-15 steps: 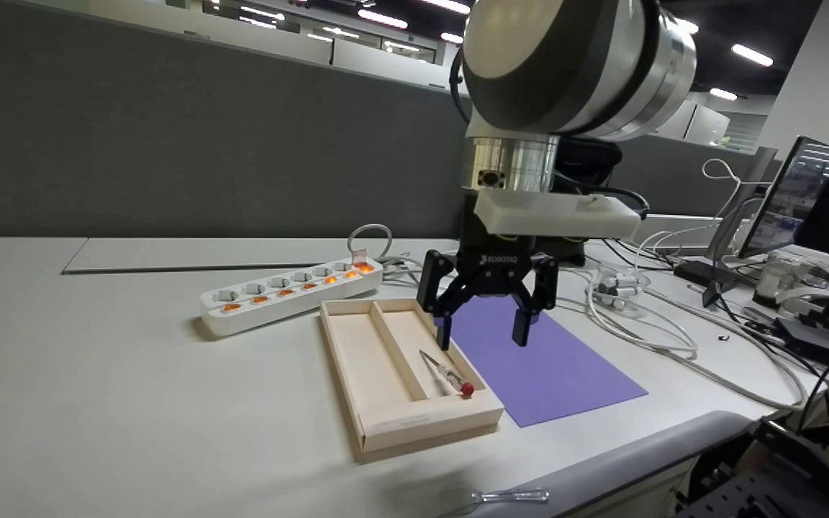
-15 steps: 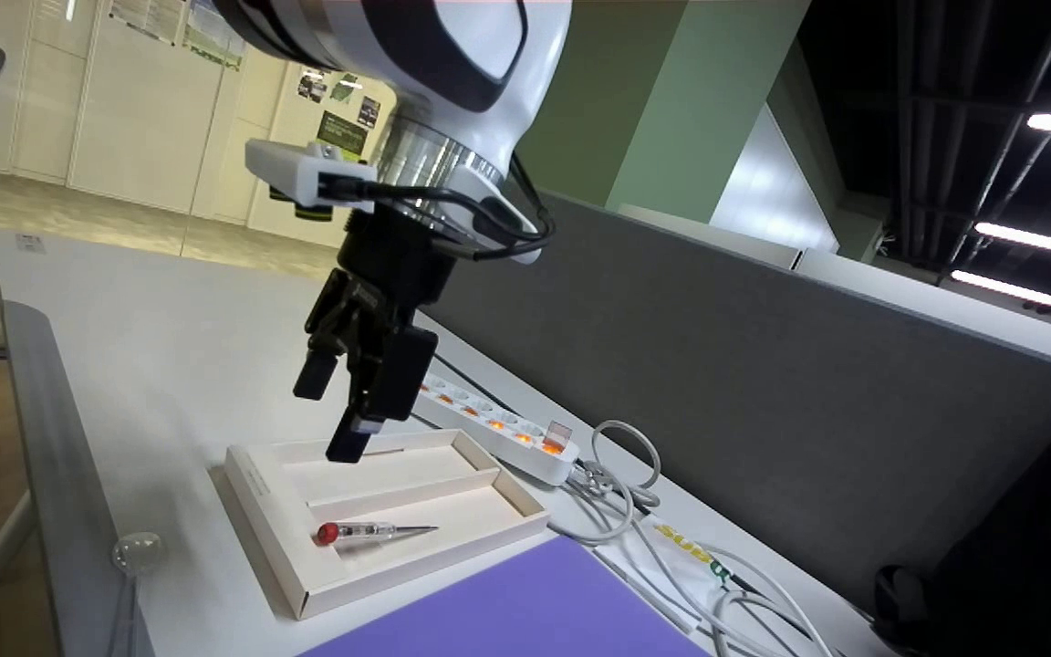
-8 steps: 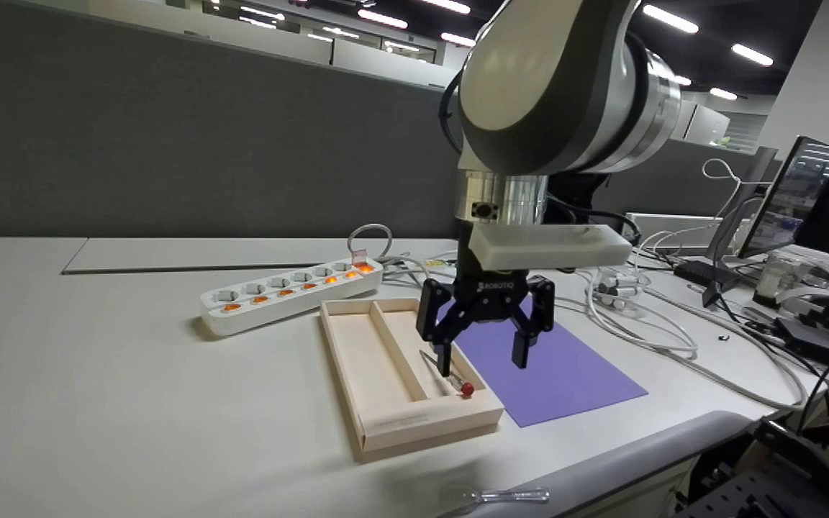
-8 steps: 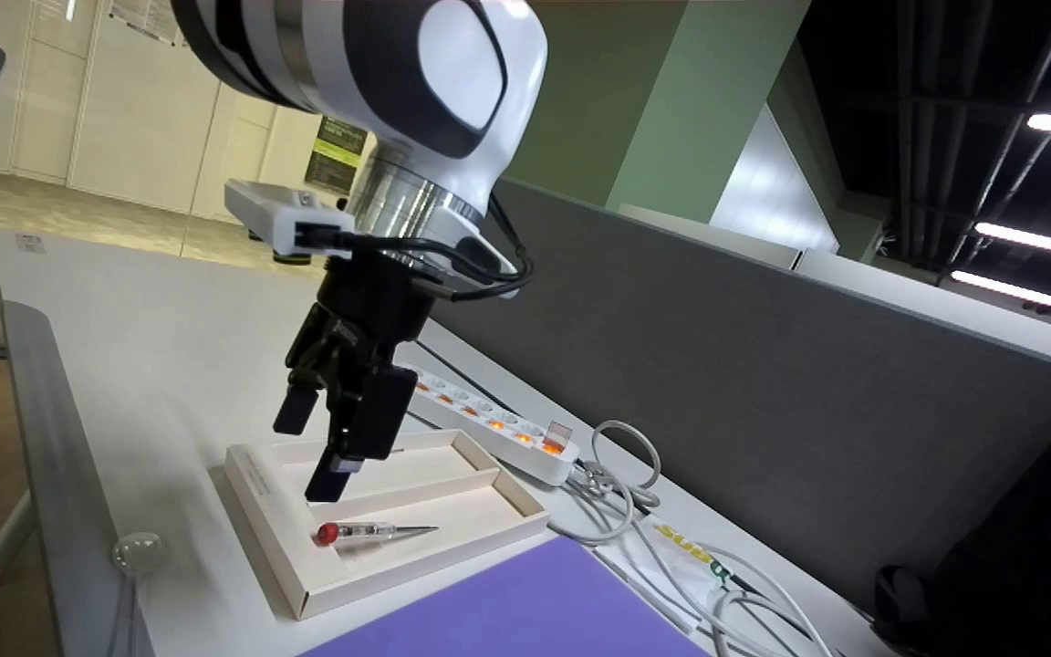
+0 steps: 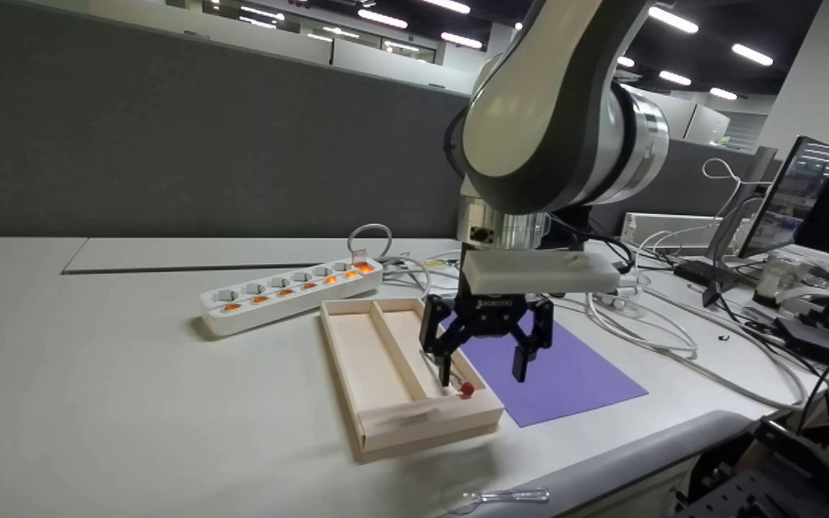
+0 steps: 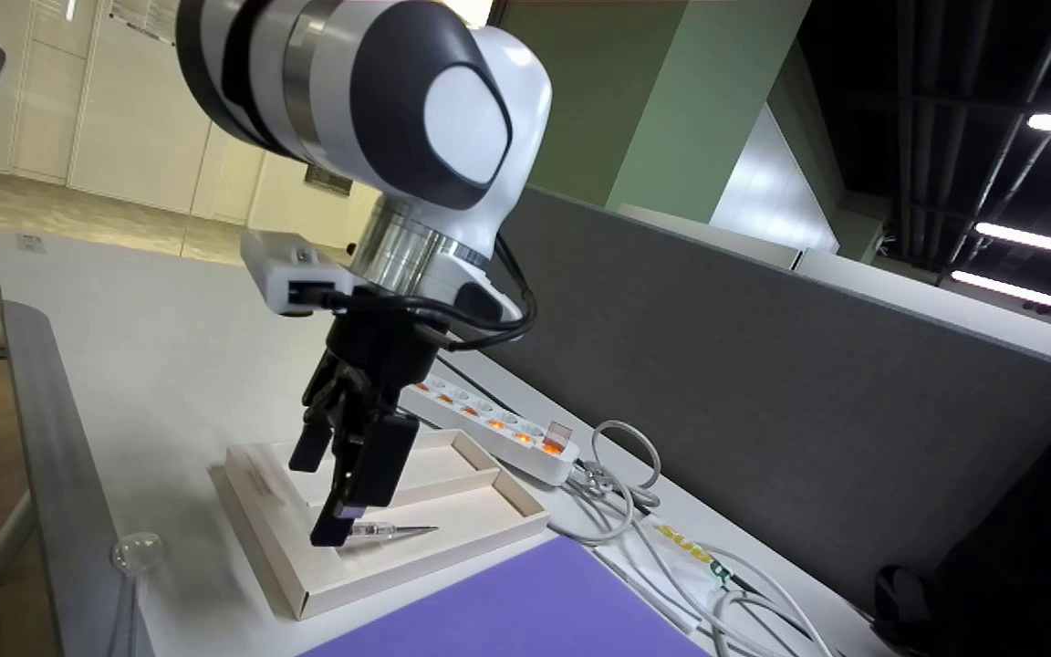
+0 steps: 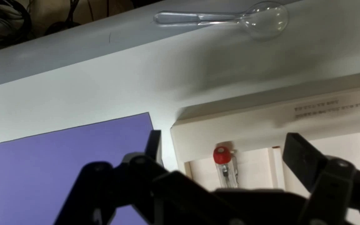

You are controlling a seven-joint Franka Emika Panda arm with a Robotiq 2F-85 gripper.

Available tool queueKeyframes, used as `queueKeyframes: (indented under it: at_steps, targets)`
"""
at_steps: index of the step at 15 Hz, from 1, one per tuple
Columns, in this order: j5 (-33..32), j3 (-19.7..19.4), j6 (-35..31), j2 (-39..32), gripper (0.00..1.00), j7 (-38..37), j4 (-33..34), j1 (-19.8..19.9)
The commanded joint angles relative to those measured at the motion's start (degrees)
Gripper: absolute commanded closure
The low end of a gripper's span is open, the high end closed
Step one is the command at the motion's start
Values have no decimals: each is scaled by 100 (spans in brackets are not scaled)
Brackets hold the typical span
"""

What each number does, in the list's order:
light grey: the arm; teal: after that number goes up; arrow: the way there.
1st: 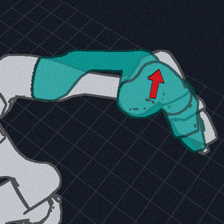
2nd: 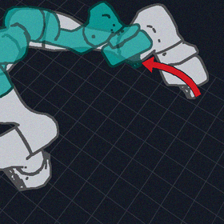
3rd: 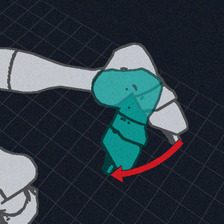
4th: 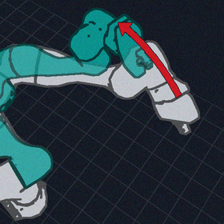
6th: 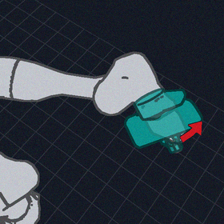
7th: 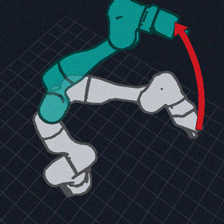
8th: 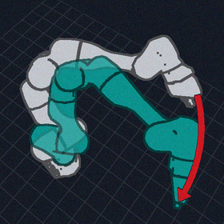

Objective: Move the screwdriver from the cardboard box and put it on the purple paper

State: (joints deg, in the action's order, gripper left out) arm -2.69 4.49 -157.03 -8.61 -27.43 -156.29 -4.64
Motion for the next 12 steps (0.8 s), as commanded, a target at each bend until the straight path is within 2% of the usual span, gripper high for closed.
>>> queueKeyframes:
  at_steps: [1, 7, 8, 9, 12]
  targets:
    - [139, -205, -17, -334, 0, 87, 254, -90]
    - [139, -425, -15, -691, 0, 110, 529, -174]
    - [120, -459, -24, -732, 25, 90, 572, -203]
    - [128, -479, -25, -768, 26, 102, 608, -222]
    - [153, -518, -32, -856, 47, 126, 700, -275]
